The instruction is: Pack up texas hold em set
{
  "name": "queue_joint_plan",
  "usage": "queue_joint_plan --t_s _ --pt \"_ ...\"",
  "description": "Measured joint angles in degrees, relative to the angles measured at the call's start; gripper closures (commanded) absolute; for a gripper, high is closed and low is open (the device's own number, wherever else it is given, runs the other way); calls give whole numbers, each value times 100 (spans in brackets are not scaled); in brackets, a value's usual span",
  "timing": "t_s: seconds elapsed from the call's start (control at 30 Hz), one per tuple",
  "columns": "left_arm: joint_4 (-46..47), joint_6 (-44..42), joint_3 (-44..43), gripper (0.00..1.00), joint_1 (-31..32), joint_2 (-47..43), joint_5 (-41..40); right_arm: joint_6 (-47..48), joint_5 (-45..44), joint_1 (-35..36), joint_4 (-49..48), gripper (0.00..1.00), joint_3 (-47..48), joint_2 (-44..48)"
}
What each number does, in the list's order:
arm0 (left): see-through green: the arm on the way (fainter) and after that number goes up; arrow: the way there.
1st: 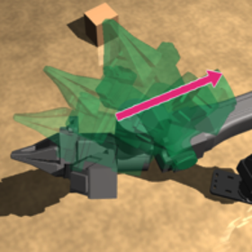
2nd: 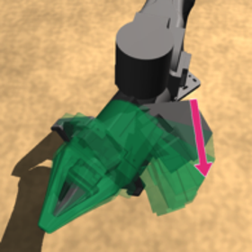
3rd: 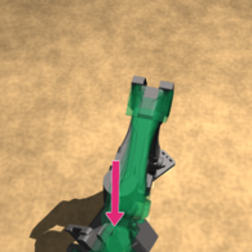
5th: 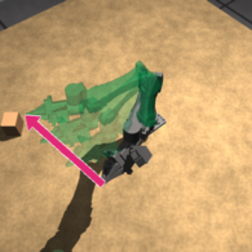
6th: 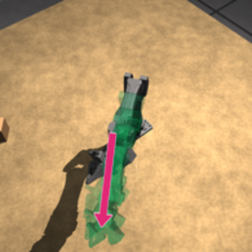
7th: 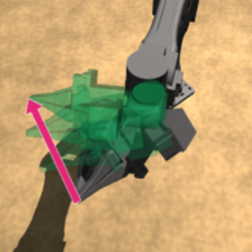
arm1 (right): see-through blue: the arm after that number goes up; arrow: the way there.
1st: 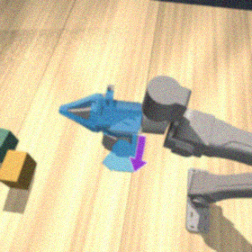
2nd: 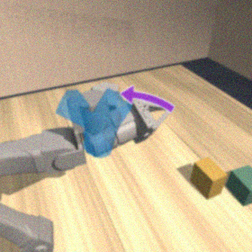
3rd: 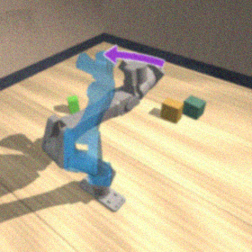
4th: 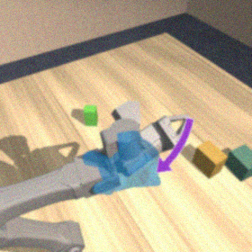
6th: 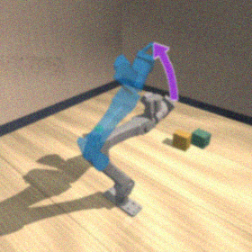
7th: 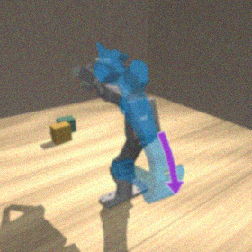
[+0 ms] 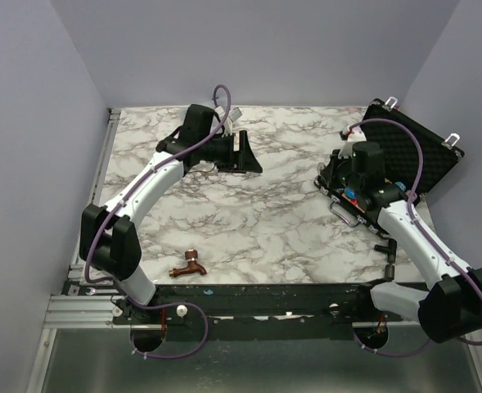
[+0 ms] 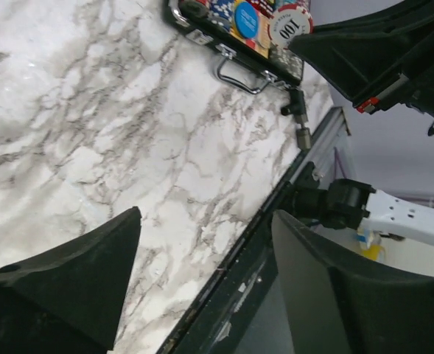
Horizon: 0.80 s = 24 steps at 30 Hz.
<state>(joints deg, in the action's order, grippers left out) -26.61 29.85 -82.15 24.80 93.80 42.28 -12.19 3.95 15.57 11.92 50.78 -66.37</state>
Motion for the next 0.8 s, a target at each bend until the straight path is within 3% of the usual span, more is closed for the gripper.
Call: queue_joint_plan --t_s 0.27,0.47,0.8 --pt "-122 -146 0 12 9 -201 -693 1399 -601 9 857 99 404 -831" --pt "-229 -160 0 11 70 -201 -848 1888 -984 50 1137 99 874 -1779" --pt "-295 -205 0 11 118 -199 -890 2481 -1766 323 1174 99 1102 -2498"
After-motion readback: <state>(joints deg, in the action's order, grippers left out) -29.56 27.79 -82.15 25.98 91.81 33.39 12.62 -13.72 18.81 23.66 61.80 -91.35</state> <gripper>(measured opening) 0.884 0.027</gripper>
